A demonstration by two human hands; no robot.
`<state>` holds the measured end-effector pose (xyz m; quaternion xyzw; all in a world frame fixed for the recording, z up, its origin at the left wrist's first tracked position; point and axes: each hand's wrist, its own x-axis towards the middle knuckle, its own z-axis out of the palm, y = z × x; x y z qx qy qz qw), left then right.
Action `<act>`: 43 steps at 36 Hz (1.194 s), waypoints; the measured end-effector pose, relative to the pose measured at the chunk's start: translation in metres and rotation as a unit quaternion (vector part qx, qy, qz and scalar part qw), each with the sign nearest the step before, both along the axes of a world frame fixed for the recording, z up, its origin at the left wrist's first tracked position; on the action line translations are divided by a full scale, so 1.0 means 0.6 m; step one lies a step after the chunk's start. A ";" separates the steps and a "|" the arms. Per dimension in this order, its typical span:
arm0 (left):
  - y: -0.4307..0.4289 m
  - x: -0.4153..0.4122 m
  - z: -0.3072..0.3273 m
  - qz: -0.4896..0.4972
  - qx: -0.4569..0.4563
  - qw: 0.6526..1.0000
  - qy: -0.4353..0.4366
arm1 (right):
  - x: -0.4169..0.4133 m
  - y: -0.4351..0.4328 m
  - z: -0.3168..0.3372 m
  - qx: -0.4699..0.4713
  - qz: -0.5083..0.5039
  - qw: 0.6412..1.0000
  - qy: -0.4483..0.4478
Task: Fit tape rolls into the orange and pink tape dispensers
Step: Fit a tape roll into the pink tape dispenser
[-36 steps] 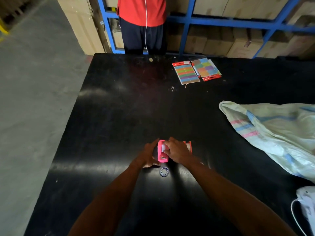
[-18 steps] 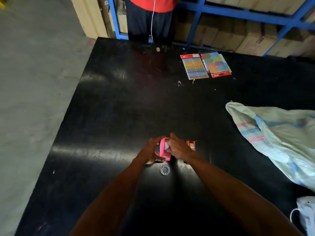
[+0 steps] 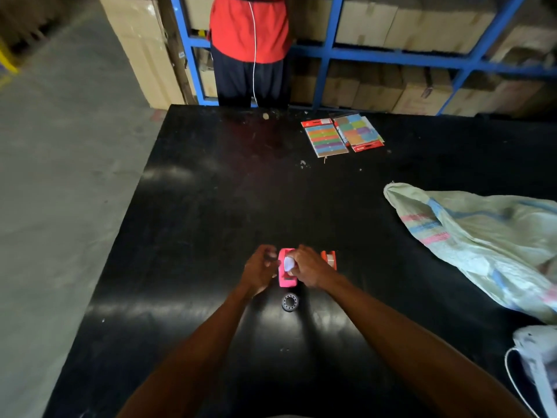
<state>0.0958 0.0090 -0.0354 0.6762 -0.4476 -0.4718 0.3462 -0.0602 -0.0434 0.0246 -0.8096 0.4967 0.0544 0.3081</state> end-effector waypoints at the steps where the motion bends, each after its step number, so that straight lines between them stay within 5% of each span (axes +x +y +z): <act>1: 0.005 -0.002 -0.007 0.000 0.019 0.999 0.037 | 0.002 0.008 0.008 -0.006 0.009 1.000 -0.006; 7: 0.031 -0.009 -0.025 0.072 0.044 0.991 0.104 | 0.000 0.052 0.048 -0.036 0.012 0.999 -0.035; 16: 0.089 -0.038 0.048 0.048 0.017 0.999 -0.012 | -0.012 0.102 0.062 0.004 -0.043 0.998 -0.049; 30: 0.087 -0.025 0.019 0.013 0.028 0.998 -0.052 | -0.027 0.125 0.019 0.017 -0.082 0.995 -0.049; 43: 0.091 0.006 0.018 0.030 0.036 0.997 0.061 | -0.079 0.155 -0.062 0.000 -0.077 0.995 0.070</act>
